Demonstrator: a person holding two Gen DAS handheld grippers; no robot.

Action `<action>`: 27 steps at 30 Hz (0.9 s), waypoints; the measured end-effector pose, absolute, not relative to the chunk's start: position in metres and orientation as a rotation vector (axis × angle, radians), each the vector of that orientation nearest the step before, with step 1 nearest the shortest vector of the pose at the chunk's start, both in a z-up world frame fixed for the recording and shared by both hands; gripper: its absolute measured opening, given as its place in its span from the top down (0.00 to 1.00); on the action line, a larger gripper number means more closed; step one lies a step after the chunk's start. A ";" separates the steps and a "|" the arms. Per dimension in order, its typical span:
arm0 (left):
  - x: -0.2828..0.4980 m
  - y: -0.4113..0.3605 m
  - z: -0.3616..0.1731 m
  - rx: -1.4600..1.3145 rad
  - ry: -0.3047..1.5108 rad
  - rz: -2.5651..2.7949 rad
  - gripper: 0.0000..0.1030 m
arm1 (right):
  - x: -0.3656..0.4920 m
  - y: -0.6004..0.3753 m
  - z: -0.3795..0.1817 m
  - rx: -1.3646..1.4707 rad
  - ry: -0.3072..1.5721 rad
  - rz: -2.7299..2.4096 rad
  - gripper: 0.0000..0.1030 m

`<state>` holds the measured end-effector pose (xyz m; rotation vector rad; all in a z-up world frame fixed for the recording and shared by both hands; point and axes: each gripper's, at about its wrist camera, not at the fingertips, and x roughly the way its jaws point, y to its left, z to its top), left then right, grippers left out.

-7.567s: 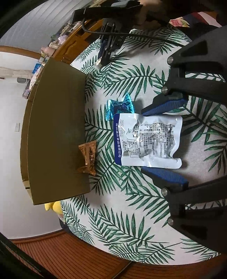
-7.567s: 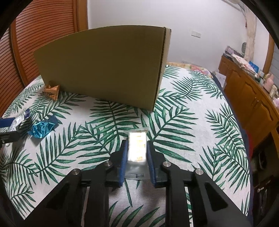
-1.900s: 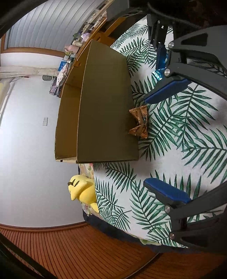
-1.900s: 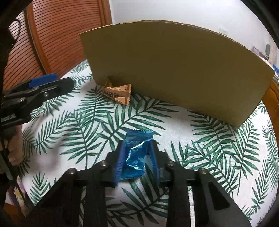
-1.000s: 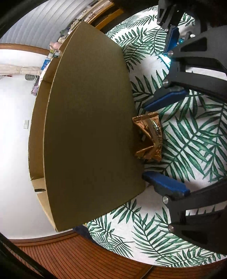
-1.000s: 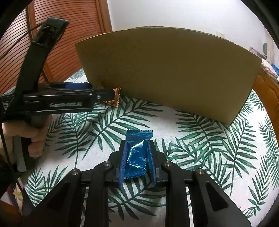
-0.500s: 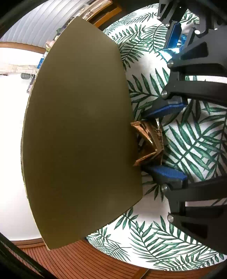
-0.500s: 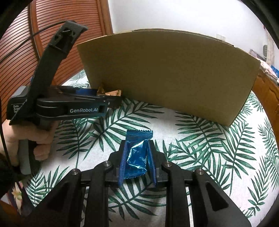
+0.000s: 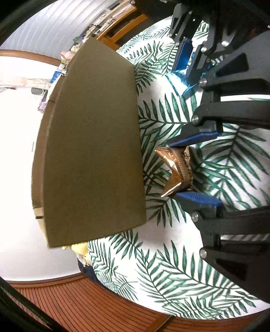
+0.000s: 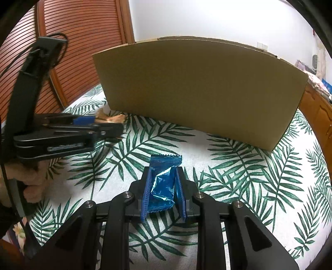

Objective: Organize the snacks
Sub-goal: 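Grasp the blue foil candy with the right tool while the left tool grasps the gold wrapped snack, then carry both snacks over the box and open both tools to drop them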

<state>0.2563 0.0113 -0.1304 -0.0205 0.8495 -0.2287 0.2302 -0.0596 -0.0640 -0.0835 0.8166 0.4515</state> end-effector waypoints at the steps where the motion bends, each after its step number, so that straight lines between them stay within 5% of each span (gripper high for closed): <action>1: 0.251 0.012 -0.127 -0.017 0.840 -0.227 0.62 | 0.230 -0.060 -0.064 -0.083 0.816 0.453 0.79; 27: 0.211 0.017 -0.047 0.013 0.656 -0.227 0.61 | 0.218 -0.069 -0.056 -0.059 0.723 0.431 0.79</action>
